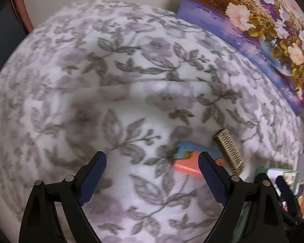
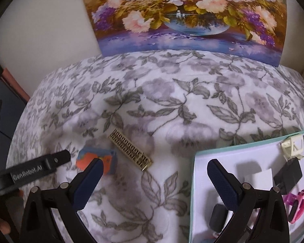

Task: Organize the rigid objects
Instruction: 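Move both tools back toward the orange-blue toy and gold bar, then grasp the orange-blue toy with the left tool and lift it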

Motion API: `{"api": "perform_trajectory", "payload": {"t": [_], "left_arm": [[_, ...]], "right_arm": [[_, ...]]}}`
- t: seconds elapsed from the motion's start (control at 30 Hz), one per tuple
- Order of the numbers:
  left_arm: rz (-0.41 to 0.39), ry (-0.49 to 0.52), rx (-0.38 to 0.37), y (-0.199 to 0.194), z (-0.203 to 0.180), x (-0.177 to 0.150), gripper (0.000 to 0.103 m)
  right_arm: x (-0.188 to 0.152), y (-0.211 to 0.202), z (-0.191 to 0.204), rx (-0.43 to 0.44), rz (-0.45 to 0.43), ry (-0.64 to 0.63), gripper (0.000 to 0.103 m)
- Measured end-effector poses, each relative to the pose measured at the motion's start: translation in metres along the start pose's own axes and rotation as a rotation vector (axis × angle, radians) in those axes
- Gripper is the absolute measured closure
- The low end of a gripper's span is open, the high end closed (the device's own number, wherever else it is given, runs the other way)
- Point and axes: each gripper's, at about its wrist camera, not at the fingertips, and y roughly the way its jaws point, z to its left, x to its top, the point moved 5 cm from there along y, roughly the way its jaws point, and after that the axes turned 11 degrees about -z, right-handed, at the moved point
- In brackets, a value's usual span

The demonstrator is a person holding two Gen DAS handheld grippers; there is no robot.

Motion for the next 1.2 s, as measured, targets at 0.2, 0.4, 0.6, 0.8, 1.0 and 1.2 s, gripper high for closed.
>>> {"api": "perform_trajectory", "payload": {"t": [0.2,0.4,0.6,0.8,1.0,1.2], "left_arm": [[0.031,-0.016,-0.060,0.018,-0.007,-0.007,0.011],[0.036,0.041,-0.106,0.021,-0.024,-0.012,0.011],[0.036,0.125,-0.152,0.026,-0.051,-0.019,0.011],[0.037,0.166,-0.125,0.035,-0.059,-0.025,0.011],[0.028,0.165,-0.153,0.028,-0.057,-0.023,0.030],[0.045,0.122,-0.120,0.024,-0.041,-0.021,0.030]], "right_arm": [[0.002,0.005,-0.010,-0.003,-0.002,0.025,0.000],[0.004,0.001,-0.023,-0.010,-0.011,0.066,0.000],[0.005,-0.001,-0.029,-0.016,-0.014,0.080,0.000],[0.004,0.000,-0.034,-0.024,-0.006,0.093,0.000],[0.003,0.001,-0.034,-0.031,-0.003,0.090,0.000],[0.003,-0.001,-0.028,-0.025,-0.009,0.076,0.000]]}}
